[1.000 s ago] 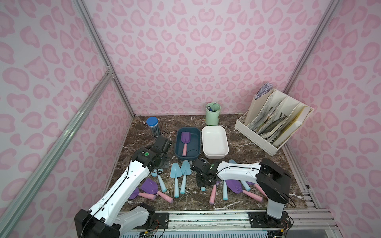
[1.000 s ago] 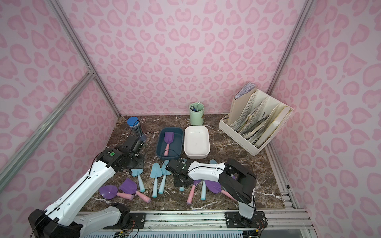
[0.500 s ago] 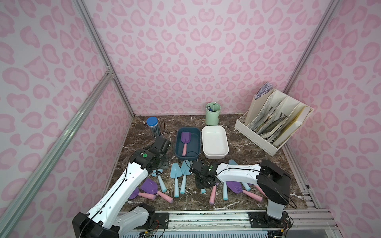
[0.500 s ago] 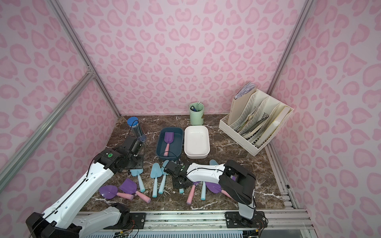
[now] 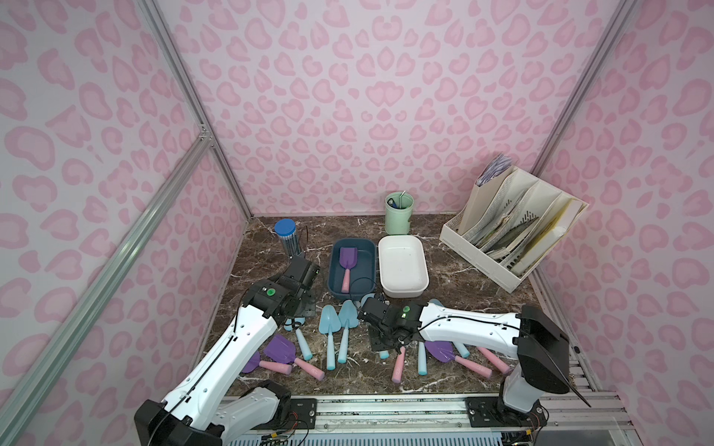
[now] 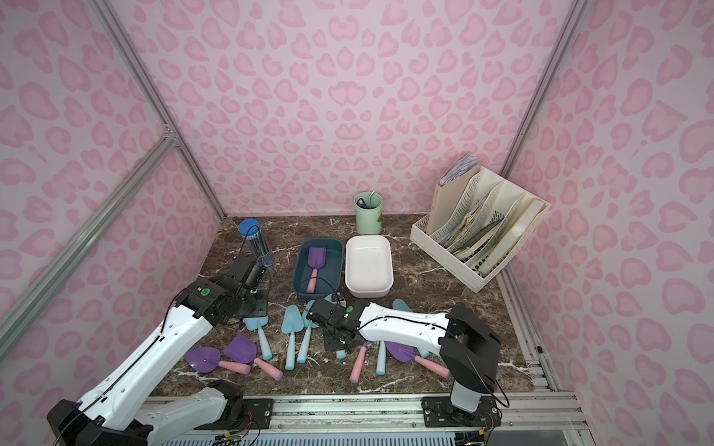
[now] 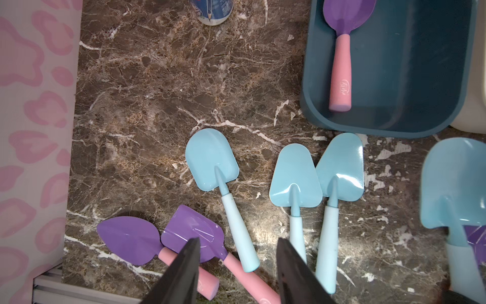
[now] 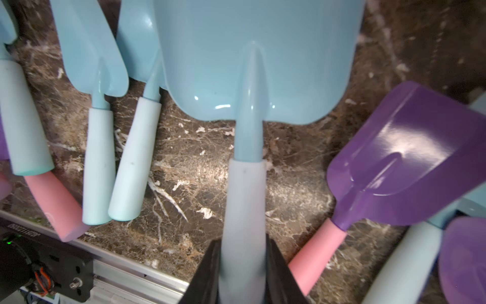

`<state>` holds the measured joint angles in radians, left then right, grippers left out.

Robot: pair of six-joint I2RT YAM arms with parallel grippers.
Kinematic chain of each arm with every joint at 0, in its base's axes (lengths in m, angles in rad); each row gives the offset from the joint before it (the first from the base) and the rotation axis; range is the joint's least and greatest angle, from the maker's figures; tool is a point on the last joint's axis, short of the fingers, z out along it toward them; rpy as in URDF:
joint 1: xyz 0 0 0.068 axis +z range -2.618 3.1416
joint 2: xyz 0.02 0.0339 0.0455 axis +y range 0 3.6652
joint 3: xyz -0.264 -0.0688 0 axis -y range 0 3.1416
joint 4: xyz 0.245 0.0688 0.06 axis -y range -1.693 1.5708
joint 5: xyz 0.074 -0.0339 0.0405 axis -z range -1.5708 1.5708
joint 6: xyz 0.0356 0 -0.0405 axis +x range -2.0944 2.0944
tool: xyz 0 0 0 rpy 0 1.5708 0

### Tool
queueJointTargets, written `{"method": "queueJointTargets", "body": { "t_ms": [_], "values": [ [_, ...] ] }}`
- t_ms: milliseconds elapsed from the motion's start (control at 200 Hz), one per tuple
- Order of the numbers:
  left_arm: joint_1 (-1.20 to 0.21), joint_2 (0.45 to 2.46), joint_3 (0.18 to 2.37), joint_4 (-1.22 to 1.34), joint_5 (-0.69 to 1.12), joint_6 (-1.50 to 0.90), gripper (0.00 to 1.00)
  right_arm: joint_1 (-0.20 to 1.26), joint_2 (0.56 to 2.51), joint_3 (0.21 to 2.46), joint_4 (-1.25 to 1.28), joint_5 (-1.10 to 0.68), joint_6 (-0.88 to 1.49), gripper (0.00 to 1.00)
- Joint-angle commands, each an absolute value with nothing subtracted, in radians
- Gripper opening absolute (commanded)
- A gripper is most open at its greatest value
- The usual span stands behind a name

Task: Sort the small shovels by color and place them into the storage box
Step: Place the shovel in the storage box.

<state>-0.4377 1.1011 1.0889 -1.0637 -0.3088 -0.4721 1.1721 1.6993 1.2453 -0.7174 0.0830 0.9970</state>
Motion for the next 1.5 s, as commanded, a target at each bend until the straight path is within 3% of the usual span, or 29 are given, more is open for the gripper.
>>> {"method": "queueJointTargets", "body": {
  "t_ms": [0,205,515,1495],
  "values": [
    [-0.437,1.109,1.101,-1.072,-0.316,-0.479,0.52,1.118,1.66,1.272,-0.798,0.146,0.955,0.17],
    [-0.437,1.134,1.125,-1.078,-0.321,-0.476,0.52,0.913,1.621,1.317,-0.801,0.147,0.798,0.15],
    [-0.436,1.175,1.172,-1.088,-0.318,-0.469,0.52,0.649,1.721,1.415,-0.754,0.091,0.624,0.15],
    [-0.436,1.205,1.158,-1.064,-0.31,-0.456,0.52,0.588,2.102,1.697,-0.695,-0.04,0.592,0.15]
  ]
}}
